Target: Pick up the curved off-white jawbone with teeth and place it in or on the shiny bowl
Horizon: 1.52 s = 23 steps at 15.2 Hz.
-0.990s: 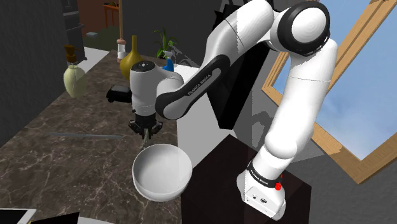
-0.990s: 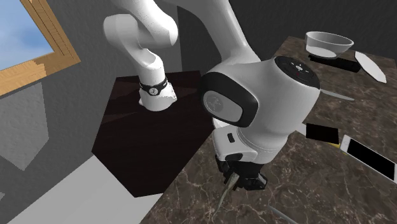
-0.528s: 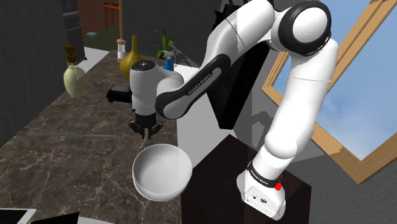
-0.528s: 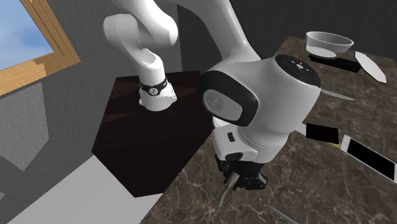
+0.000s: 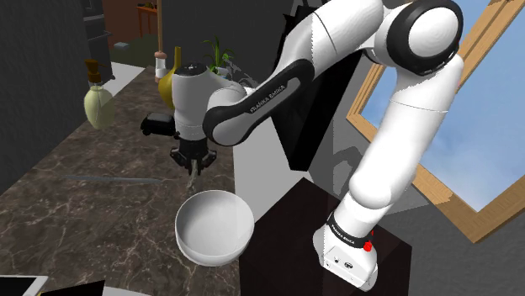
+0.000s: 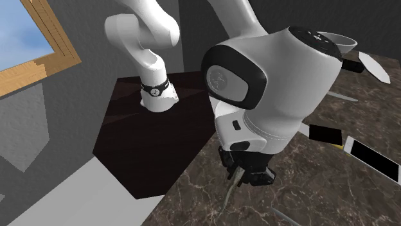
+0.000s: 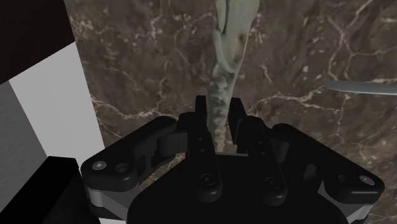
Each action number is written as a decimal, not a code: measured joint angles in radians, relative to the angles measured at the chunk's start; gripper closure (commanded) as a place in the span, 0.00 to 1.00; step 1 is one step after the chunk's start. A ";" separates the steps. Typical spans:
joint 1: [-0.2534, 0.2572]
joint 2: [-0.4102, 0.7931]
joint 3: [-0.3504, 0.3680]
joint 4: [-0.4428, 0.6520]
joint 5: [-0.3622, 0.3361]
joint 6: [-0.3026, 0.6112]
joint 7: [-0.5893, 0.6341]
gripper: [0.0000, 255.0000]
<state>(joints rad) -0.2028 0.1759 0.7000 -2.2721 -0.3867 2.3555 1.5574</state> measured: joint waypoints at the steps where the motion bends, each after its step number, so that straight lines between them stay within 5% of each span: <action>1: -0.004 -0.015 0.006 0.001 0.017 -0.011 -0.013 1.00; 23: -0.018 -0.259 0.035 0.073 0.268 -0.238 -0.197 1.00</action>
<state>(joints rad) -0.2207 -0.0827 0.7355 -2.1988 -0.1188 2.1174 1.3599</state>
